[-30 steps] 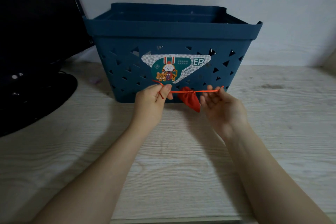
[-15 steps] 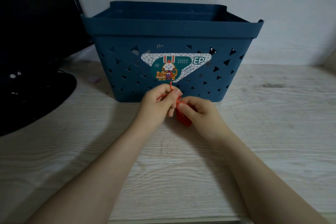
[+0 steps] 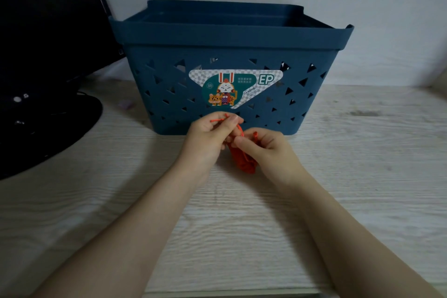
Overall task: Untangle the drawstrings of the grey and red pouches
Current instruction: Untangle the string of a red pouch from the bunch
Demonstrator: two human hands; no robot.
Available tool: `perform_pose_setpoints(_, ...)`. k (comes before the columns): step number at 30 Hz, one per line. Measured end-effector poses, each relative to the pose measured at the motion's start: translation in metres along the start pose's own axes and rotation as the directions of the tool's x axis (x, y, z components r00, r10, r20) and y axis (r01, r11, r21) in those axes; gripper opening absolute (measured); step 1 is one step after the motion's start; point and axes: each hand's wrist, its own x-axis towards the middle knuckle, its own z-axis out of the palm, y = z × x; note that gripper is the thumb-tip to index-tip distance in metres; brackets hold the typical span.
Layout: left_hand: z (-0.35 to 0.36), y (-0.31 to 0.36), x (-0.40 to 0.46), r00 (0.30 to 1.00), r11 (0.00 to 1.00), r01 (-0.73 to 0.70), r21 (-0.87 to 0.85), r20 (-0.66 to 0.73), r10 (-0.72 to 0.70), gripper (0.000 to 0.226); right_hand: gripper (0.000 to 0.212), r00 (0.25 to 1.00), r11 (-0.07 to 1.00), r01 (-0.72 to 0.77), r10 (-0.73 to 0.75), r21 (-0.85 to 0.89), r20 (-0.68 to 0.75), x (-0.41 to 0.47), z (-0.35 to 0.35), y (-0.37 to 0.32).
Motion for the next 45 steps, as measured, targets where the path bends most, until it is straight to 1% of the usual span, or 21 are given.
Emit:
perform_pose_setpoints(2,0.001,-0.001,0.0,1.0,1.0,0.004,-0.02,0.009,-0.004,0.013,0.021,0.999,0.997,-0.031,0.034,0.074,-0.041,0.001,-0.001,-0.001)
perform_pose_setpoints(4,0.001,-0.003,0.0,0.999,1.0,0.018,-0.002,0.033,-0.018,0.011,0.025,0.993,0.978,-0.084,0.097,0.19,-0.06,0.002,-0.002,-0.001)
perform_pose_setpoints(7,0.003,-0.008,-0.003,0.984,0.988,0.031,0.153,0.168,-0.057,0.009,0.027,0.985,0.936,-0.12,0.153,0.33,-0.076,0.004,-0.003,-0.002)
perform_pose_setpoints(9,0.007,-0.012,-0.005,0.965,0.984,0.039,0.173,0.25,-0.082,0.015,0.028,0.984,0.95,-0.117,0.151,0.289,-0.098,0.004,-0.003,-0.003)
perform_pose_setpoints(11,0.009,-0.013,-0.006,0.967,0.982,0.039,0.185,0.239,-0.083,0.021,0.028,0.983,0.964,-0.12,0.15,0.238,-0.11,0.005,-0.003,-0.003)
perform_pose_setpoints(13,0.008,-0.012,-0.006,0.978,0.98,0.023,0.2,0.199,-0.064,0.023,0.029,0.978,0.947,-0.131,0.172,0.292,-0.119,0.006,-0.004,-0.003)
perform_pose_setpoints(15,0.007,-0.009,-0.005,0.978,0.988,0.064,0.143,0.186,-0.09,0.023,0.032,0.972,0.941,-0.137,0.188,0.309,-0.141,0.007,-0.007,-0.003)
perform_pose_setpoints(17,0.006,-0.006,-0.005,0.96,0.983,0.18,0.023,0.214,-0.181,0.027,0.033,0.968,0.934,-0.165,0.214,0.317,-0.128,0.008,-0.008,-0.003)
perform_pose_setpoints(20,0.007,-0.004,-0.003,0.929,0.938,0.325,-0.12,0.226,-0.293,0.031,0.033,0.967,0.916,-0.177,0.23,0.359,-0.109,0.007,-0.007,-0.007)
perform_pose_setpoints(23,0.009,-0.004,-0.003,0.926,0.923,0.358,-0.142,0.182,-0.331,0.036,0.035,0.962,0.91,-0.156,0.228,0.383,-0.151,0.008,-0.008,-0.007)
perform_pose_setpoints(24,0.009,-0.004,-0.003,0.933,0.931,0.342,-0.13,0.166,-0.32,0.039,0.035,0.961,0.914,-0.145,0.221,0.379,-0.165,0.008,-0.01,-0.007)
perform_pose_setpoints(26,0.01,-0.003,-0.004,0.96,0.966,0.259,-0.011,0.111,-0.256,0.042,0.035,0.965,0.931,-0.105,0.18,0.349,-0.19,0.008,-0.013,-0.007)
perform_pose_setpoints(28,0.007,-0.002,-0.003,0.98,0.97,0.188,0.156,0.036,-0.196,0.034,0.033,0.972,0.96,-0.025,0.089,0.277,-0.219,0.006,-0.014,-0.006)
perform_pose_setpoints(29,0.006,-0.002,-0.001,0.985,0.958,0.165,0.234,0.009,-0.172,0.03,0.03,0.971,0.979,0.03,0.019,0.2,-0.24,0.005,-0.014,-0.005)
perform_pose_setpoints(30,0.003,-0.003,0.001,0.992,0.934,0.123,0.334,-0.01,-0.127,0.028,0.027,0.965,0.993,0.085,-0.061,0.082,-0.257,0.004,-0.013,-0.004)
perform_pose_setpoints(32,-0.002,-0.008,0.005,1.0,0.819,0.011,0.574,-0.016,-0.003,0.032,0.023,0.941,0.969,0.181,-0.22,-0.169,-0.256,0.003,-0.011,-0.002)
perform_pose_setpoints(33,-0.003,-0.008,0.004,0.999,0.764,-0.021,0.645,-0.009,0.036,0.034,0.021,0.926,0.944,0.217,-0.279,-0.247,-0.254,0.002,-0.01,-0.002)
perform_pose_setpoints(34,-0.003,-0.008,0.003,0.998,0.732,-0.048,0.679,-0.001,0.066,0.035,0.019,0.916,0.933,0.236,-0.307,-0.272,-0.258,0.001,-0.01,-0.003)
perform_pose_setpoints(37,0.0,-0.007,0.0,0.988,0.716,-0.143,0.683,0.057,0.143,0.038,0.02,0.924,0.957,0.237,-0.275,-0.166,-0.266,-0.002,-0.01,-0.006)
perform_pose_setpoints(41,0.002,-0.008,-0.001,0.978,0.738,-0.205,0.643,0.109,0.176,0.041,0.021,0.92,0.937,0.254,-0.31,-0.238,-0.239,-0.002,-0.009,-0.004)
perform_pose_setpoints(45,0.003,-0.011,-0.004,0.949,0.727,-0.297,0.62,0.278,0.151,0.036,0.019,0.917,0.932,0.273,-0.327,-0.238,-0.23,0.0,-0.011,-0.003)
